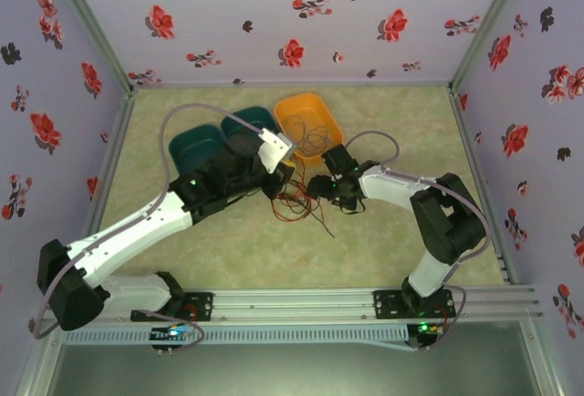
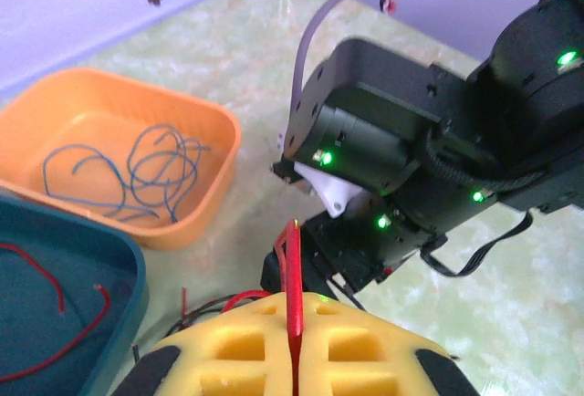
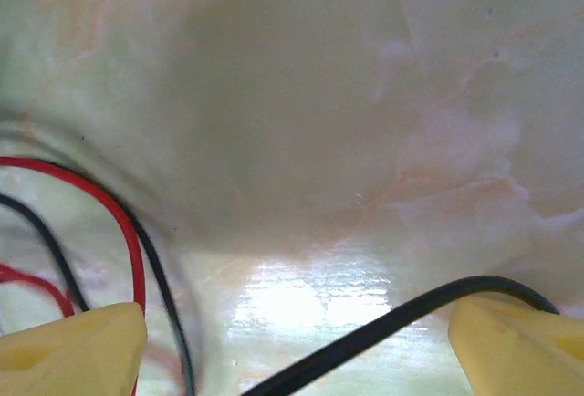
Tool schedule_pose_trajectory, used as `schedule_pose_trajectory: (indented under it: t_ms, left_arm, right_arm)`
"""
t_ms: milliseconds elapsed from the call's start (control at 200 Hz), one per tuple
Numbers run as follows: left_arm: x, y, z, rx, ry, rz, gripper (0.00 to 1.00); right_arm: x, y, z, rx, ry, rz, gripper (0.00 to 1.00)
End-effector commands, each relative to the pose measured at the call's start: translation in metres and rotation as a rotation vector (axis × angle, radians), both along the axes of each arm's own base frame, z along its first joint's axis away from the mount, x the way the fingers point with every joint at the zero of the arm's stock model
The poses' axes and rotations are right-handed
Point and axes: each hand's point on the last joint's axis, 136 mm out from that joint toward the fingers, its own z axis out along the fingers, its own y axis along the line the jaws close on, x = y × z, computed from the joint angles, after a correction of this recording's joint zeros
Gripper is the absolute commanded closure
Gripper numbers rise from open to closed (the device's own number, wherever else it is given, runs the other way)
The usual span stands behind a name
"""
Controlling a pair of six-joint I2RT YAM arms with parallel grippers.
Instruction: Untangle the cables
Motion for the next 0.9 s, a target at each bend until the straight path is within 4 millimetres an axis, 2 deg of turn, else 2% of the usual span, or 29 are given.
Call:
schedule_pose_trajectory:
  t_ms: [0, 235, 370, 630, 765, 895]
  left_arm:
    - [-0.003, -0.001, 0.026, -0.07, -0.089, -0.009, 1.0]
    - [-0.013, -0.008, 0.038, -0.098, -0.12, -0.056, 1.0]
    - [-0.014, -0.011, 0.042, -0.109, -0.129, -0.062, 1.0]
    - [-0.005, -0.01, 0.036, -0.092, -0.118, -0.016, 1.0]
    - [0.004, -0.009, 0.031, -0.074, -0.093, 0.035, 1.0]
    - [0.014, -0.009, 0.023, -0.058, -0.05, 0.09, 1.0]
  right_arm:
    - [-0.028, -0.036, -0.028, -0.166, 0.097, 0.001, 0.11]
    - [-0.025, -0.062, 0.004, -0.253, 0.01, -0.014, 0.11]
    - [-0.022, -0.08, 0.033, -0.291, -0.079, -0.029, 0.1]
    - [-0.024, -0.105, 0.096, -0.316, -0.281, -0.048, 0.09]
    - [-0.026, -0.101, 0.126, -0.227, -0.402, -0.031, 0.08]
    - [-0.029, -0.076, 0.156, -0.067, -0.539, 0.048, 0.08]
